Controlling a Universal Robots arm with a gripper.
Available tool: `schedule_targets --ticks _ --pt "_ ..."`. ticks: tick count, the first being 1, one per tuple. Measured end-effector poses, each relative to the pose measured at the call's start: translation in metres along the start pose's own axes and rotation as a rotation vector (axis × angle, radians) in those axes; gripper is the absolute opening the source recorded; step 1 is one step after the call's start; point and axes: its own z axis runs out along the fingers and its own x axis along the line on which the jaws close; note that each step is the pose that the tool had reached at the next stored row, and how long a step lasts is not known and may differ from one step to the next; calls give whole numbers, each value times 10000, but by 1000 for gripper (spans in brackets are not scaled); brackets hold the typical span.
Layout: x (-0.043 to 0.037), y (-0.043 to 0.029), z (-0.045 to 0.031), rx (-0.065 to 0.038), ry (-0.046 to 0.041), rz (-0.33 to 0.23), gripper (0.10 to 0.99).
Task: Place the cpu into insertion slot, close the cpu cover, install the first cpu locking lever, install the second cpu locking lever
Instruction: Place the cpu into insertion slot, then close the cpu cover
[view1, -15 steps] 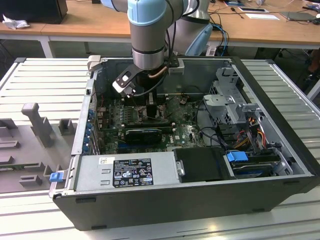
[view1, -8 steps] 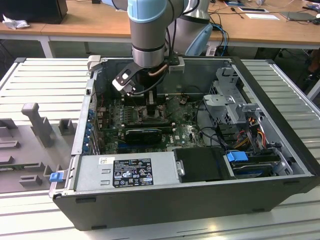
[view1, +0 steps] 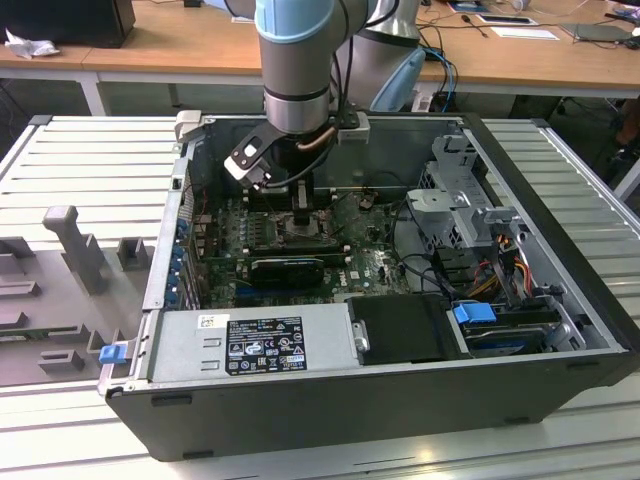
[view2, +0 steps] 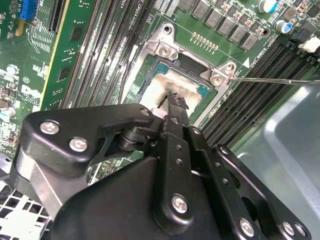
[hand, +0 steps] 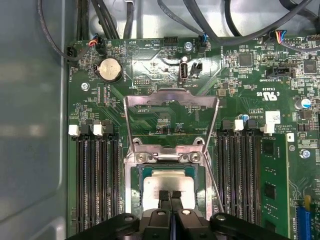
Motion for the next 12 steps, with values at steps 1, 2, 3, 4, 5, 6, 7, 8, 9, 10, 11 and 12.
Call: schedule_targets --ticks 1,2,3,4,5,6,7,8,9,10,11,12 --pt "0 0 -5 0 0 -1 106" --pt "0 1 -11 0 0 0 106" --pt "1 1 -20 0 1 0 106" --pt "1 2 -28 0 1 0 106" --pt "1 3 -39 -1 1 0 106" --pt "1 3 -45 -1 1 0 106" --pt "2 4 -56 -1 1 0 106" --pt "2 13 -55 12 5 -2 106" --pt "1 28 -56 30 6 1 106" --pt "0 42 -54 39 7 2 106" --pt "-2 57 -53 46 6 2 106" --pt "-4 72 -52 51 5 2 106"
